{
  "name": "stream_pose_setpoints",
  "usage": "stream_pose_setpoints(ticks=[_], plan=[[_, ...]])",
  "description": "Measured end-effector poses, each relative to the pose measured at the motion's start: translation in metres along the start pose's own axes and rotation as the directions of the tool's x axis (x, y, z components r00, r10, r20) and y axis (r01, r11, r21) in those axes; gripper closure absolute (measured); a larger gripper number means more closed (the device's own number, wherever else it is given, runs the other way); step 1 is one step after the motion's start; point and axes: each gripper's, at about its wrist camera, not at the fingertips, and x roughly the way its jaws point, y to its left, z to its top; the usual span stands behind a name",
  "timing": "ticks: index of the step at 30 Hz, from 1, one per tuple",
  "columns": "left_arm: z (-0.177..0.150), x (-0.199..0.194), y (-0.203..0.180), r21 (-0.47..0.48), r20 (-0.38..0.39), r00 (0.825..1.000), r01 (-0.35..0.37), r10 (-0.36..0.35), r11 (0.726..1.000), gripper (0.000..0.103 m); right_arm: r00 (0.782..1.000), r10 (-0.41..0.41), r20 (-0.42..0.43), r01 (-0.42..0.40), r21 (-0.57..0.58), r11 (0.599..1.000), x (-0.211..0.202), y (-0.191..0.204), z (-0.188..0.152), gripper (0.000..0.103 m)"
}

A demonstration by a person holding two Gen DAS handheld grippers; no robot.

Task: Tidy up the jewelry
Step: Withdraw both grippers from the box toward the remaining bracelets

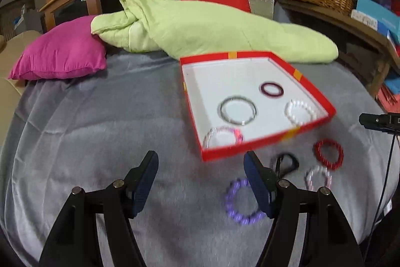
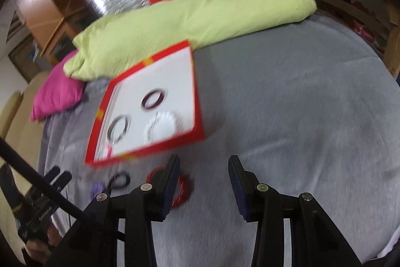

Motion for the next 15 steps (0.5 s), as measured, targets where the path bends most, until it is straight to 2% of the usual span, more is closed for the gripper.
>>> stream_pose_setpoints(ticks=[4, 9, 12, 15], plan=[[-0.015, -0.003, 0.000, 0.000, -0.035, 0.999, -0.002, 0.002, 1.000, 0.031, 0.997, 0.053, -0.063, -0.055, -0.037, 0.998, 0.005, 0.016, -0.017, 0.059], [-0.023, -0.006, -0.004, 0.023, -0.047, 0.999, -0.001, 0.002, 1.000, 0.031, 0.974, 0.115, -0.197, -0.130, -0.060, 0.990, 0.026, 0.044, -0.042, 0.059], [-0.021, -0.005, -0.006, 0.030, -0.047, 0.999, -0.001, 0.003, 1.000, 0.031, 0.968, 0.108, -0.228, -0.130, -0.082, 0.988, 0.036, 0.061, -0.050, 0.059], [-0.018, -0.002, -0.006, 0.024, -0.050, 0.999, 0.012, -0.011, 1.000, 0.031, 0.966, 0.057, -0.253, -0.080, -0.081, 0.993, 0.051, 0.070, -0.055, 0.059]])
